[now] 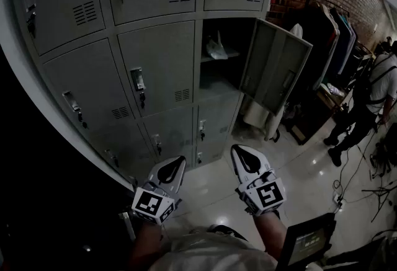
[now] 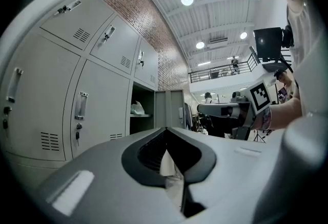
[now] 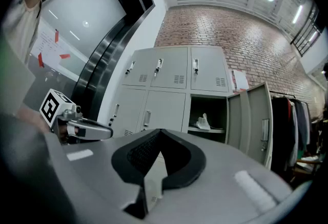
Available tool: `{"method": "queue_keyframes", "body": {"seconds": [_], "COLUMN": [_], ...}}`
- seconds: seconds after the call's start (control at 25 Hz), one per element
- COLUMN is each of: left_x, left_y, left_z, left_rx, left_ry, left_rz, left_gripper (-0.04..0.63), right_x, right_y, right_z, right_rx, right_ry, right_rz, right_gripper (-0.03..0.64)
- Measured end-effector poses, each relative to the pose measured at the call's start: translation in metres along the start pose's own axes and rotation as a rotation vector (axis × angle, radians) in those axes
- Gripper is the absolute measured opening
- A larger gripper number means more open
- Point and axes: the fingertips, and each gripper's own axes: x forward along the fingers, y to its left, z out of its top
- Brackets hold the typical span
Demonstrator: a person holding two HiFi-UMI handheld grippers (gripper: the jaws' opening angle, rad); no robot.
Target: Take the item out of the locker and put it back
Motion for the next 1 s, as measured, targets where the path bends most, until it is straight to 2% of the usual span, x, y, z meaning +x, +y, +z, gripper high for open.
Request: {"method": "queue_keyframes", "body": {"seconds": [0.48,0.68,1.0], "left_x": [0.032,0.080,0.191], "left_y": [0.029,0.045,0.078], "left_z": [-0.010,-0.015,-0.003], "left_rx": [-0.007,0.011,0.051], "left_ry": [0.010,0.023,0.004], "left_rz": [0.001,0.008,0.054], "left_gripper": [0.005,0.005,0.005], "right_x": [0.044,0.077,0.149], "right_y": [-0.022,-0.063,-0.156], "right_z": [-0.017,-0.028,-0.034], "right_rx": [0.006,0.016,0.015], "right_ry": [0.006,-0.014,-0.044], "right_rz": [0.018,0.036,0.105], "right_gripper": [0.000,0.000,0.000]}}
